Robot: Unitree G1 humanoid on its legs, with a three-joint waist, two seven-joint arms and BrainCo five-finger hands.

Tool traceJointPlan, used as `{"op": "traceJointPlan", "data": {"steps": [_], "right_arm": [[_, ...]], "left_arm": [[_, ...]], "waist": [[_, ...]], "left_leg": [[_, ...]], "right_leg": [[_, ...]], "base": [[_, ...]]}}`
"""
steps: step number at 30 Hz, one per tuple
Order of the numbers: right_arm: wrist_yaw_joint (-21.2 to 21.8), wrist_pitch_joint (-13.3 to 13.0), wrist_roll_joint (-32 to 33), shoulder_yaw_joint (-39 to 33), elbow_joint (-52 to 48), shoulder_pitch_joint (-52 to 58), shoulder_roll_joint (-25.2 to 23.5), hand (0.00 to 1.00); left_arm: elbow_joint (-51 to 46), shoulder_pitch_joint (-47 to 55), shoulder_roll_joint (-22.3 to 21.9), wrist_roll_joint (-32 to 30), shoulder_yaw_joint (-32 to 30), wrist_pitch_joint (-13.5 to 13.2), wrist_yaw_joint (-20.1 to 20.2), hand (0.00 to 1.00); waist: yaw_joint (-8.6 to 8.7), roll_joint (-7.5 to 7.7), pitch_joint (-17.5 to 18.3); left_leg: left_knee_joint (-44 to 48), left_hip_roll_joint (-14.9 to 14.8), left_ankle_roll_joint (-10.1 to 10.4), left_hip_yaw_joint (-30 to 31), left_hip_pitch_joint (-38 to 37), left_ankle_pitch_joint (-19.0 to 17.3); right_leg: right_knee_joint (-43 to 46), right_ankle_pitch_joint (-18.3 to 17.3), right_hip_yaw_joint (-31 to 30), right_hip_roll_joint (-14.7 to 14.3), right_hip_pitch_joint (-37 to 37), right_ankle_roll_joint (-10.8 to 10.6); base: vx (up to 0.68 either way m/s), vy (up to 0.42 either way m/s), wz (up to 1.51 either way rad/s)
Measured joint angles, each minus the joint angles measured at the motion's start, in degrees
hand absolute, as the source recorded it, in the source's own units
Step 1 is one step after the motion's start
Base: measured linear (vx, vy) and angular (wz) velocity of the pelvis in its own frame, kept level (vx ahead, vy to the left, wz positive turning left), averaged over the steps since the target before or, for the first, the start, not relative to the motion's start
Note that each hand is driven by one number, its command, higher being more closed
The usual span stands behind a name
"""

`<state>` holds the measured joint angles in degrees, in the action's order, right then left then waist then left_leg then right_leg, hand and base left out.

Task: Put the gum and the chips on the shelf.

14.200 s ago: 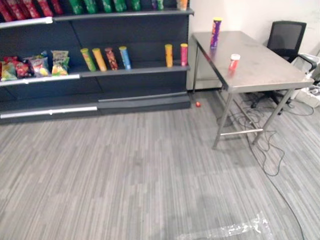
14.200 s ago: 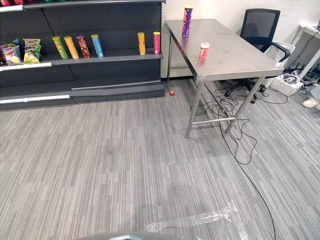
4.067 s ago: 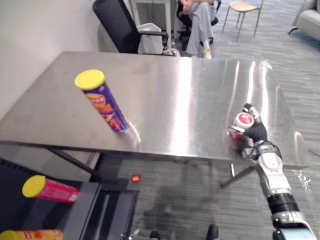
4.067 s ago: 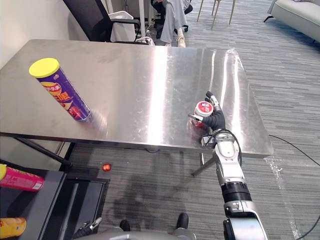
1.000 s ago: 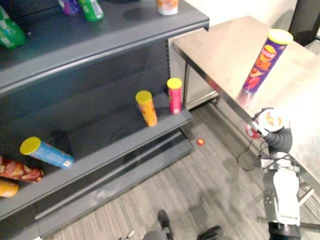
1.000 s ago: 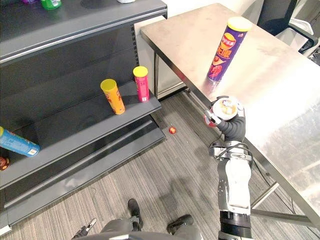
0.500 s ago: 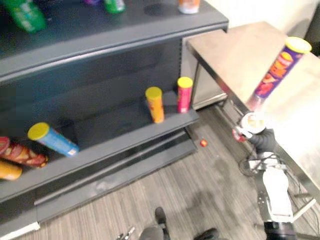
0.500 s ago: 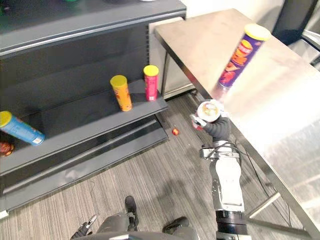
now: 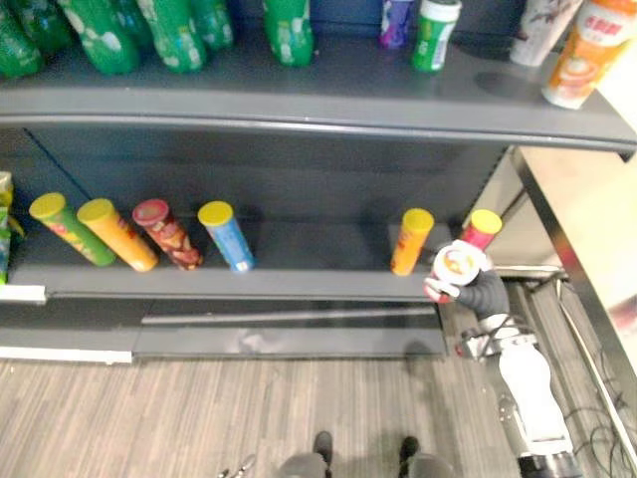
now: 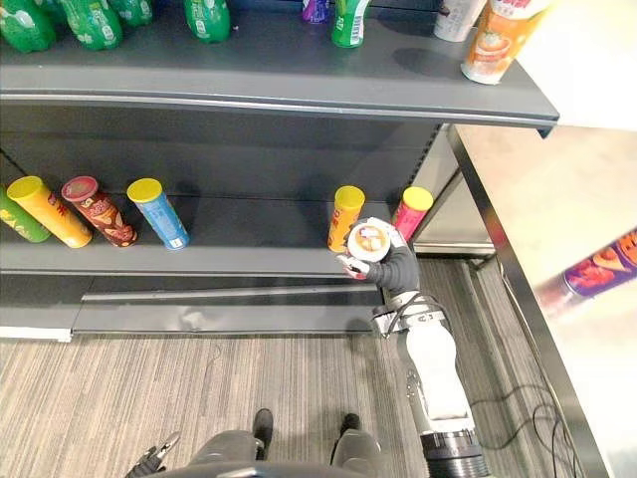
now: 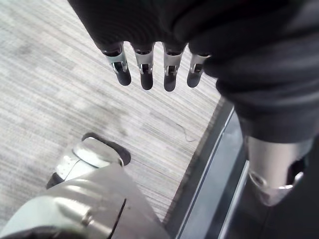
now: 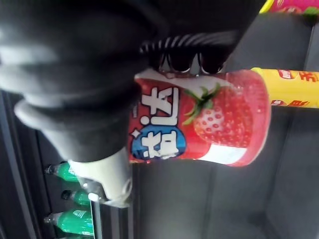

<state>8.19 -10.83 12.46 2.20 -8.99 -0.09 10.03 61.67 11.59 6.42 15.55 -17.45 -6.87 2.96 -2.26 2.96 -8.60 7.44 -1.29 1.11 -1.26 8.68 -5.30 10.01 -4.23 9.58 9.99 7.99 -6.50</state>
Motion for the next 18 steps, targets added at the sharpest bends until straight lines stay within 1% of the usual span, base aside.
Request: {"op": "traceJointPlan", "data": {"steps": [1,2,3,5,7,8,10,11,13,16,18], "right_arm": [[0.0,0.0,0.3,0.0,0.0,0.0,0.0,1.00],[0.0,0.0,1.5,-0.4,0.0,0.3,0.1,1.00],[0.0,0.0,1.6,-0.6,0.0,0.4,0.1,1.00],[-0.1,0.0,1.6,-2.5,0.0,0.7,0.2,1.00],[-0.4,0.0,1.6,-4.3,0.1,1.7,0.2,1.00],[-0.6,0.0,1.5,-4.8,0.3,2.0,0.2,1.00],[-0.8,0.1,1.1,-4.2,0.7,2.1,-0.1,1.00],[-0.8,0.1,0.9,-3.9,0.9,2.1,-0.8,1.00],[-1.3,0.1,0.7,-3.8,1.3,2.0,-2.5,1.00],[-1.7,0.2,-0.4,-3.5,3.3,1.6,-2.5,1.00],[-1.8,0.3,-1.2,-3.3,3.5,1.6,-2.5,1.00]], "left_arm": [[0.0,0.0,-0.4,0.0,0.0,0.0,0.0,0.00],[0.0,-0.2,-1.1,-0.1,0.0,0.0,0.2,0.00],[0.0,-0.3,-1.2,-0.1,0.0,0.0,0.3,0.00],[-0.1,-1.0,-1.3,-0.4,-0.3,0.0,0.7,0.00],[-0.1,-1.3,-1.2,-0.8,-0.4,0.1,0.9,0.00],[-0.2,-1.3,-1.2,-0.9,-0.4,0.1,0.8,0.00],[-0.3,-1.3,-1.3,-1.5,-0.4,0.1,0.8,0.00],[-0.3,-1.3,-1.3,-2.6,-0.4,0.1,0.8,0.00],[-0.7,-1.2,-1.3,-3.4,-0.4,0.1,0.7,0.00],[-0.7,-1.2,-1.2,-3.8,-0.3,0.1,0.6,0.00],[-0.7,-1.3,-1.3,-5.4,0.1,0.1,0.5,0.00]], "waist": [[0.16,-0.23,0.0],[0.63,-0.55,0.1],[0.69,-0.56,0.1],[0.84,-0.63,0.1],[1.41,-0.80,0.2],[1.54,-0.82,0.2],[1.24,-0.82,0.2],[0.84,-0.86,0.2],[0.58,-0.93,0.3],[0.59,-1.12,0.4],[0.76,-1.57,0.7]], "left_leg": [[-0.4,-0.6,0.6,0.2,0.2,0.4],[-3.1,-2.1,2.1,1.4,0.1,2.3],[-3.6,-2.3,2.3,1.6,0.0,2.6],[-6.5,-3.1,3.1,2.2,-0.8,4.4],[-9.0,-3.3,3.7,0.4,-2.0,6.6],[-9.4,-3.3,3.8,-0.3,-2.4,7.0],[-10.3,-3.3,4.0,-0.8,-3.4,7.1],[-11.2,-3.3,4.3,-1.6,-4.2,7.4],[-12.4,-3.3,4.4,-3.1,-5.1,7.6],[-12.8,-3.3,4.4,-4.7,-5.9,7.7],[-12.8,-3.2,4.4,-5.0,-5.9,7.7]], "right_leg": [[-0.4,0.0,0.8,-0.5,-0.1,0.3],[-1.7,0.0,3.0,-1.9,-0.5,0.9],[-1.9,0.0,3.3,-2.1,-0.6,0.9],[-3.2,-0.1,5.5,-2.9,-1.5,1.4],[-4.9,-0.1,8.2,-3.0,-3.5,1.4],[-5.3,-0.1,9.0,-2.9,-4.4,1.4],[-5.3,-0.1,9.1,-2.9,-5.0,1.4],[-5.5,-0.1,8.8,-2.9,-5.2,1.4],[-5.8,-0.1,8.2,-2.9,-5.1,1.4],[-5.9,0.0,6.6,-2.9,-5.0,1.2],[-6.0,0.0,6.2,-2.9,-4.9,1.2]], "base": [[0.18,-0.269,0.44],[0.12,-0.179,0.36],[0.19,-0.238,0.44],[0.14,-0.139,0.40],[0.16,-0.068,0.61],[0.10,0.005,0.46],[0.06,0.017,0.08],[0.05,0.018,-0.15],[0.02,0.016,-0.21],[-0.02,0.019,-0.24],[-0.05,0.010,-0.17]]}}
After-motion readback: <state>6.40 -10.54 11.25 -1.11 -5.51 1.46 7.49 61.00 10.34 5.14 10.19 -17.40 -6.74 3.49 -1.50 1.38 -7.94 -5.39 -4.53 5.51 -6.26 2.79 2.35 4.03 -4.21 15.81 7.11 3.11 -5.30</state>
